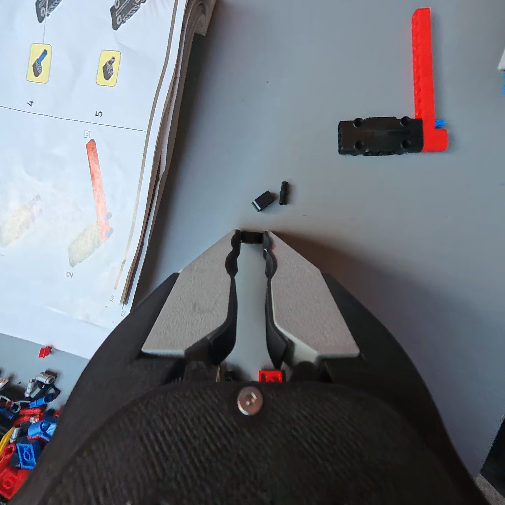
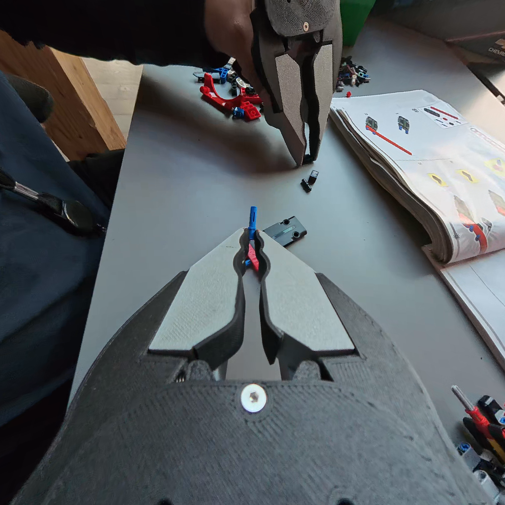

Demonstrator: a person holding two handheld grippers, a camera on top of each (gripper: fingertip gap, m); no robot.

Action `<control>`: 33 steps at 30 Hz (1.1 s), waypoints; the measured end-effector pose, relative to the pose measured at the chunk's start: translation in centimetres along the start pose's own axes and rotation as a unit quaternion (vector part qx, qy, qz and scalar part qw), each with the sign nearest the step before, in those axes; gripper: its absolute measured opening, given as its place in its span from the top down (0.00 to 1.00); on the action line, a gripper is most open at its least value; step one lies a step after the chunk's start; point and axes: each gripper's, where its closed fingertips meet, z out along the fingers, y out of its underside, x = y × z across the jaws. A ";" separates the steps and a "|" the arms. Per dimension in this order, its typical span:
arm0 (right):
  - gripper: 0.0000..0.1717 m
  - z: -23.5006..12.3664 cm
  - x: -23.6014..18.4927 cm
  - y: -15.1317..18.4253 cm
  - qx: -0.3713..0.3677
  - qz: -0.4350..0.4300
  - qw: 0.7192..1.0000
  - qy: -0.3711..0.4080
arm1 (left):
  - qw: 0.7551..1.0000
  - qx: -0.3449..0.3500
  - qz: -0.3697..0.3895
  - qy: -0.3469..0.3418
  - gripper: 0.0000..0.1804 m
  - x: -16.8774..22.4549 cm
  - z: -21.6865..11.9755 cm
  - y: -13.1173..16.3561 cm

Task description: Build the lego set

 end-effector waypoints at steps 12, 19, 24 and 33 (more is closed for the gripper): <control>1.00 3.8 4.7 -3.4 0.045 0.012 0.999 -0.014 | 0.999 0.032 0.042 -0.003 0.92 0.6 -1.5 1.6; 1.00 4.9 8.7 -7.0 0.133 0.028 0.991 -0.001 | 0.995 0.073 0.055 0.038 0.92 1.6 -2.7 0.8; 1.00 4.5 10.3 -8.2 0.170 0.041 0.985 0.004 | 0.993 0.085 0.054 0.058 0.92 2.6 -3.3 0.7; 1.00 3.1 10.0 -8.7 0.211 0.054 0.976 -0.011 | 0.992 0.059 0.074 0.082 0.92 4.8 -1.8 0.5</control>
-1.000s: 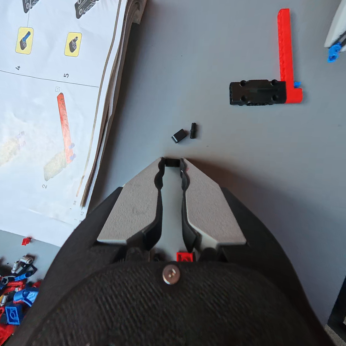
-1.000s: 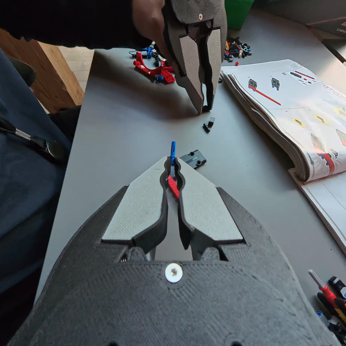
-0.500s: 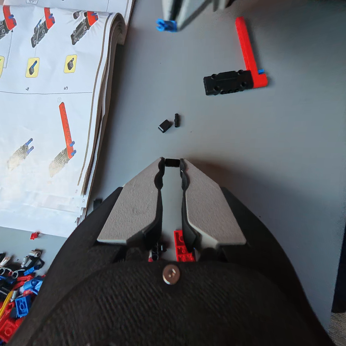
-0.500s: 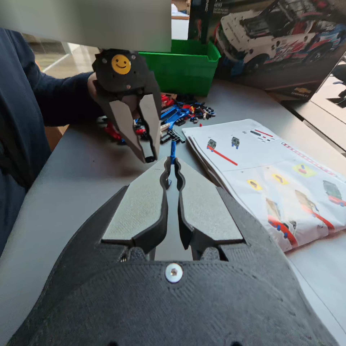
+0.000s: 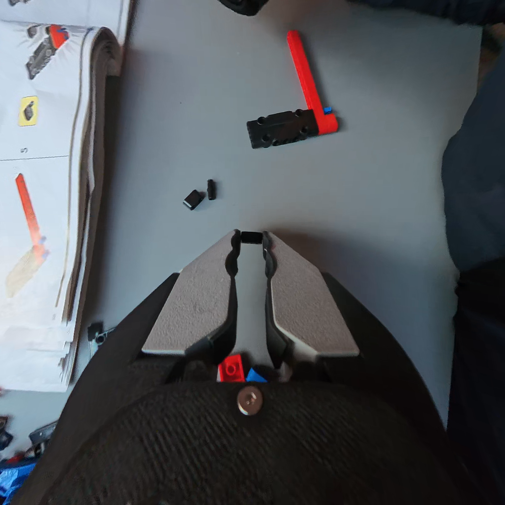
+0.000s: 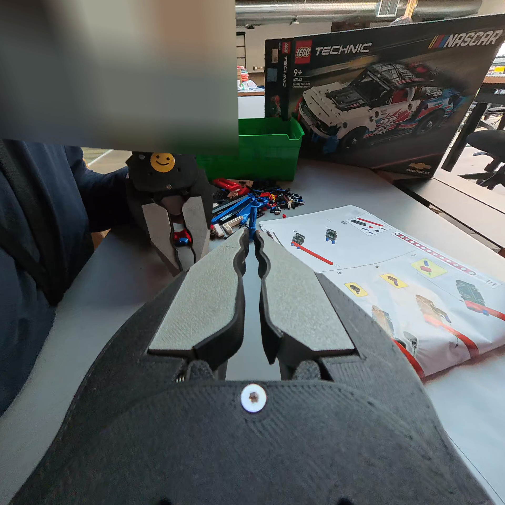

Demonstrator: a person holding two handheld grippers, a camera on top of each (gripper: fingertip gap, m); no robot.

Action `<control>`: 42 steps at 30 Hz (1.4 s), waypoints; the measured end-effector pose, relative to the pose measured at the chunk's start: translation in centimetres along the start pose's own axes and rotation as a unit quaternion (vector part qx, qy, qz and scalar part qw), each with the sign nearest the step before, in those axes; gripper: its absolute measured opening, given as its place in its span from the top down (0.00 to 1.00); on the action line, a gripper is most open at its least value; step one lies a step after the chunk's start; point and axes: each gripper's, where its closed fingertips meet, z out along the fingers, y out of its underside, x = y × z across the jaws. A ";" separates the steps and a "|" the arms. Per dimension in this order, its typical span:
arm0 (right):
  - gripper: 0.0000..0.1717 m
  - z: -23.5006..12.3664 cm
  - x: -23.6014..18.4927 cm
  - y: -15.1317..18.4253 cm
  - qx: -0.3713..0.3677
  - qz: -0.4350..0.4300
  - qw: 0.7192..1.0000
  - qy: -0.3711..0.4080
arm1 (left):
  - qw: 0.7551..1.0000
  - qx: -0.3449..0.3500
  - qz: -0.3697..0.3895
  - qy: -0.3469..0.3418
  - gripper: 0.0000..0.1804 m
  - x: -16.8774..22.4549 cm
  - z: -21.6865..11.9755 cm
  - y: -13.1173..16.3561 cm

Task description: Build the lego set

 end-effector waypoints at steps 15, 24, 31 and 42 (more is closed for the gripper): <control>1.00 -1.3 -1.9 -2.2 0.026 -0.008 1.000 0.007 | 0.995 -0.066 0.046 -0.054 0.92 2.6 2.0 -0.6; 0.99 -2.8 -5.1 -0.8 0.013 0.067 0.997 0.041 | 0.993 -0.031 0.048 -0.103 0.84 4.4 1.2 -0.2; 1.00 -2.1 -7.9 -0.2 0.033 0.132 0.990 0.039 | 0.985 0.026 -0.003 -0.171 0.84 2.9 -3.5 0.5; 1.00 -0.3 -10.7 -2.0 0.119 0.287 0.949 -0.046 | 0.949 0.181 0.084 -0.245 0.79 4.3 -6.6 -8.9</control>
